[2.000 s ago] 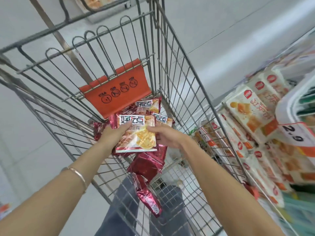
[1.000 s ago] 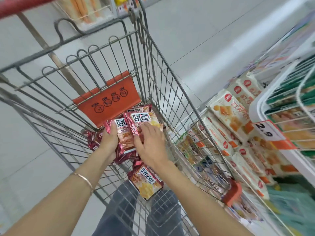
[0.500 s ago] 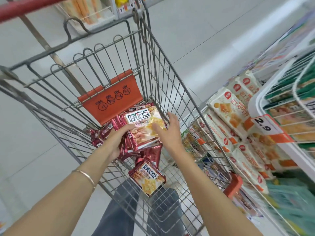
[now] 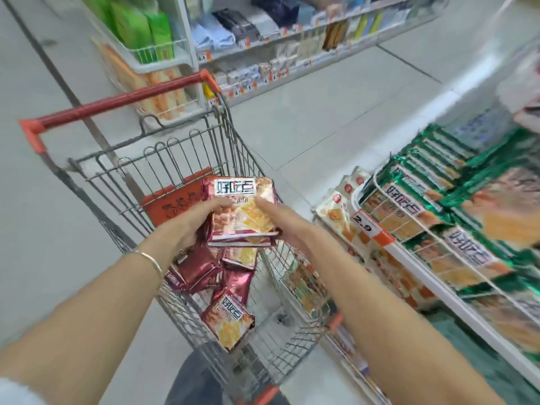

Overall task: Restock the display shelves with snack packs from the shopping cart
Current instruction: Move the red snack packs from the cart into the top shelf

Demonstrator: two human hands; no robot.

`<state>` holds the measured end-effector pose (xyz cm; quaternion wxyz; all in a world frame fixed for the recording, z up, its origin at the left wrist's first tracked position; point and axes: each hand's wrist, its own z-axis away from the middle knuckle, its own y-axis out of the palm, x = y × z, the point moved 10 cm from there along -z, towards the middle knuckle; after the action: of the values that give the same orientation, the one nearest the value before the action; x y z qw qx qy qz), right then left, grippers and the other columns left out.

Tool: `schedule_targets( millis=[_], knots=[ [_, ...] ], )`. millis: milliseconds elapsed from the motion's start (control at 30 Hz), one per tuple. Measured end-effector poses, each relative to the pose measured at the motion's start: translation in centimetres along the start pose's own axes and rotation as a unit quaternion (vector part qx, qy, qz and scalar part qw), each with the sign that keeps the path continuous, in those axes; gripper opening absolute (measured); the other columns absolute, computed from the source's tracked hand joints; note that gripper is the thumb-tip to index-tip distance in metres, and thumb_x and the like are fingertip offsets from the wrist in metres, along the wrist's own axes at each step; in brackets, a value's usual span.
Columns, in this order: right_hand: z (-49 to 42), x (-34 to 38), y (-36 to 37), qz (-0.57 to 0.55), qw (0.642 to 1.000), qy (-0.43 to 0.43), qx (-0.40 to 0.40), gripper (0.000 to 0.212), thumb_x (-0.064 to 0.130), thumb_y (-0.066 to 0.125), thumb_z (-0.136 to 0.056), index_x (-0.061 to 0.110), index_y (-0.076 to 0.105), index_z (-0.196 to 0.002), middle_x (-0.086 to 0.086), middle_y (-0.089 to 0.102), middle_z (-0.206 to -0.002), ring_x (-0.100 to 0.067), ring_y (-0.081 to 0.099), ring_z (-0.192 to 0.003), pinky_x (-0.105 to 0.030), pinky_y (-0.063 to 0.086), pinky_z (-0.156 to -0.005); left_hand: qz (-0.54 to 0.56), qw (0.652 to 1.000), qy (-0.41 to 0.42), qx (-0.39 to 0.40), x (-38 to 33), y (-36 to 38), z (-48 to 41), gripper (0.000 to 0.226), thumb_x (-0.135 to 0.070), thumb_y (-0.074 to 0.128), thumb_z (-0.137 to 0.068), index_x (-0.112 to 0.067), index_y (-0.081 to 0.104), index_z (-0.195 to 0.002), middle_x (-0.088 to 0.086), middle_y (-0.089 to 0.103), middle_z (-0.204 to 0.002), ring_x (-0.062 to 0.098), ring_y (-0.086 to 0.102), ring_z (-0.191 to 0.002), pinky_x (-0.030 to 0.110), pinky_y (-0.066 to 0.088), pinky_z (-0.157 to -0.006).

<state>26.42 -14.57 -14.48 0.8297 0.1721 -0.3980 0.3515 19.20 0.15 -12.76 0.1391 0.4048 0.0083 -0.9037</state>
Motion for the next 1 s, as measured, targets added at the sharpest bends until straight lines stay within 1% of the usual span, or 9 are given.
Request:
schedule_targets(
  millis=[167,267,400,567,633,700,767,900,1000],
  knots=[
    [9.7,5.1,-4.2,-0.037,0.996,-0.060,-0.052,0.039,0.036,0.062,-0.096,0.007,0.065,-0.122,-0.010,0.074,-0.114,-0.019,0.071,-0.088,-0.028,0.056,-0.078,-0.020,0.997,0.063,0.027,-5.9,6.3,7.5,0.069,-0.041,0.088,-0.050,-0.009,0.064,-0.106,0.008,0.060,-0.098,0.019,0.054,-0.078,0.038,0.047,-0.079],
    [16.6,8.0,-6.7,-0.050,0.988,-0.113,-0.094,0.037,0.045,0.064,-0.094,0.013,0.068,-0.111,-0.003,0.077,-0.095,-0.017,0.072,-0.085,-0.030,0.056,-0.084,-0.038,0.992,0.103,0.063,-9.5,10.9,11.9,0.056,-0.037,0.085,-0.053,-0.012,0.068,-0.100,0.000,0.066,-0.071,0.013,0.059,-0.057,0.027,0.052,-0.057],
    [26.9,10.1,-11.0,-0.031,0.963,-0.178,-0.202,0.066,0.060,0.076,-0.076,0.014,0.066,-0.123,-0.004,0.074,-0.116,-0.024,0.070,-0.108,-0.046,0.049,-0.105,-0.064,0.976,0.168,0.123,-14.1,19.0,17.6,0.086,-0.059,0.088,-0.041,-0.008,0.065,-0.107,-0.001,0.069,-0.061,0.010,0.062,-0.045,0.021,0.051,-0.046],
    [40.6,9.6,-16.5,-0.028,0.927,-0.209,-0.311,0.027,0.042,0.064,-0.095,0.019,0.069,-0.108,0.001,0.074,-0.102,-0.010,0.069,-0.084,-0.025,0.050,-0.074,-0.089,0.951,0.197,0.220,-17.0,30.9,23.5,0.046,-0.052,0.090,-0.048,-0.015,0.073,-0.069,0.001,0.070,-0.059,0.012,0.065,-0.042,0.019,0.050,-0.041],
    [46.0,8.3,-18.9,-0.024,0.907,-0.207,-0.367,0.050,0.056,0.068,-0.087,0.018,0.066,-0.119,0.002,0.074,-0.110,-0.014,0.069,-0.094,-0.030,0.051,-0.084,-0.108,0.939,0.217,0.243,-17.8,35.9,25.3,0.032,-0.046,0.076,-0.079,-0.016,0.067,-0.076,0.000,0.070,-0.060,0.012,0.064,-0.043,0.020,0.052,-0.043],
    [51.2,6.7,-22.0,-0.030,0.878,-0.213,-0.427,0.098,0.079,0.075,-0.060,0.019,0.057,-0.135,0.000,0.067,-0.128,-0.021,0.065,-0.113,-0.042,0.049,-0.101,-0.133,0.925,0.234,0.268,-18.1,41.2,27.5,0.034,-0.050,0.079,-0.072,-0.018,0.069,-0.077,0.000,0.071,-0.066,0.012,0.065,-0.047,0.026,0.057,-0.055],
    [56.6,5.5,-24.9,-0.033,0.852,-0.231,-0.468,0.119,0.088,0.075,-0.044,0.020,0.052,-0.139,0.002,0.064,-0.133,-0.023,0.062,-0.119,-0.049,0.046,-0.106,-0.152,0.908,0.257,0.295,-18.5,46.8,29.9,0.038,-0.051,0.081,-0.067,-0.017,0.066,-0.074,-0.002,0.064,-0.061,0.010,0.058,-0.043,0.025,0.053,-0.053],
    [67.8,3.6,-30.8,-0.048,0.789,-0.276,-0.548,0.130,0.085,0.080,-0.040,0.021,0.043,-0.146,0.000,0.059,-0.140,-0.024,0.059,-0.125,-0.053,0.046,-0.106,-0.180,0.864,0.322,0.343,-19.8,58.1,35.4,0.030,-0.043,0.069,-0.087,-0.013,0.062,-0.085,-0.007,0.056,-0.052,0.008,0.051,-0.041,0.018,0.042,-0.039],
    [75.4,3.5,-34.6,-0.053,0.745,-0.330,-0.577,0.076,0.060,0.082,-0.070,0.023,0.055,-0.130,0.002,0.070,-0.123,-0.019,0.068,-0.111,-0.048,0.051,-0.103,-0.195,0.821,0.385,0.374,-21.6,66.2,39.2,0.026,-0.041,0.069,-0.088,-0.015,0.066,-0.092,-0.005,0.068,-0.060,0.008,0.060,-0.047,0.020,0.050,-0.050]
  ],
)
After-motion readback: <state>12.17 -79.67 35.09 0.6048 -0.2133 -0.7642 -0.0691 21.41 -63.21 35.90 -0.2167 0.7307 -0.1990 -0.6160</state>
